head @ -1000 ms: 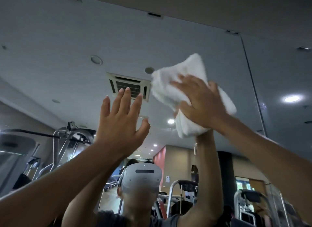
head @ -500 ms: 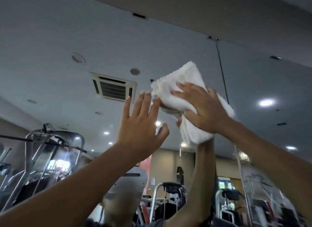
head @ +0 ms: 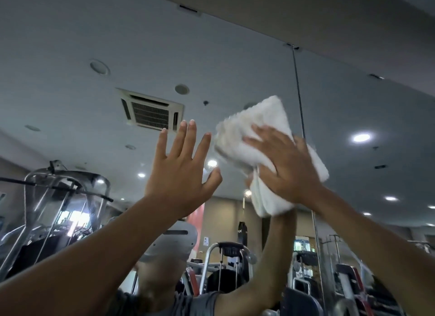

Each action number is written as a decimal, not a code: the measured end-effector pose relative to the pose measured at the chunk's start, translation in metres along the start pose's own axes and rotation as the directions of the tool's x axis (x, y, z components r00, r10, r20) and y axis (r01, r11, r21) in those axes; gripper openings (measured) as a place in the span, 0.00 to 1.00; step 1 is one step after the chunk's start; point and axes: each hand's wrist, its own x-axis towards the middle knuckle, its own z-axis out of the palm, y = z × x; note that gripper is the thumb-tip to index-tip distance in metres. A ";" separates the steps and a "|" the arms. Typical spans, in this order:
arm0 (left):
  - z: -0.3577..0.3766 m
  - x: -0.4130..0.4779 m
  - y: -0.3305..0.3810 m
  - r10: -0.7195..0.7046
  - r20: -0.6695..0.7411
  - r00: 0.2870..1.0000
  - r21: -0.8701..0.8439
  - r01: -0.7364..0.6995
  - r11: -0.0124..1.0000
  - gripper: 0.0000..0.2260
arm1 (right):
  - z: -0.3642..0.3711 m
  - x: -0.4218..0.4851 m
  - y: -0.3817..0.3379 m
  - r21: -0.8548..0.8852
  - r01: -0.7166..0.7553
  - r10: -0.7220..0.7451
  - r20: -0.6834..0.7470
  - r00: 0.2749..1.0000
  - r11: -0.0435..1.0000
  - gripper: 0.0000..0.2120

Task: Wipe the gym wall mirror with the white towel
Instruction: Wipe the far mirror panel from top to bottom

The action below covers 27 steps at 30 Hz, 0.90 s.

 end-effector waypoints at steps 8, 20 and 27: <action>-0.006 -0.001 0.001 -0.003 0.014 1.000 -0.045 0.004 0.999 0.36 | 0.002 0.041 0.004 -0.083 -0.560 0.552 -0.098 0.828 0.824 0.32; -0.024 -0.043 -0.069 0.208 -0.043 0.977 -0.040 -0.210 0.977 0.26 | 0.001 0.039 -0.015 0.018 -0.470 0.468 -0.125 0.875 0.883 0.28; -0.028 -0.046 -0.074 -0.152 -0.048 0.987 -0.035 0.151 0.988 0.34 | 0.018 0.043 -0.124 -0.064 -0.092 0.089 -0.049 0.995 0.994 0.31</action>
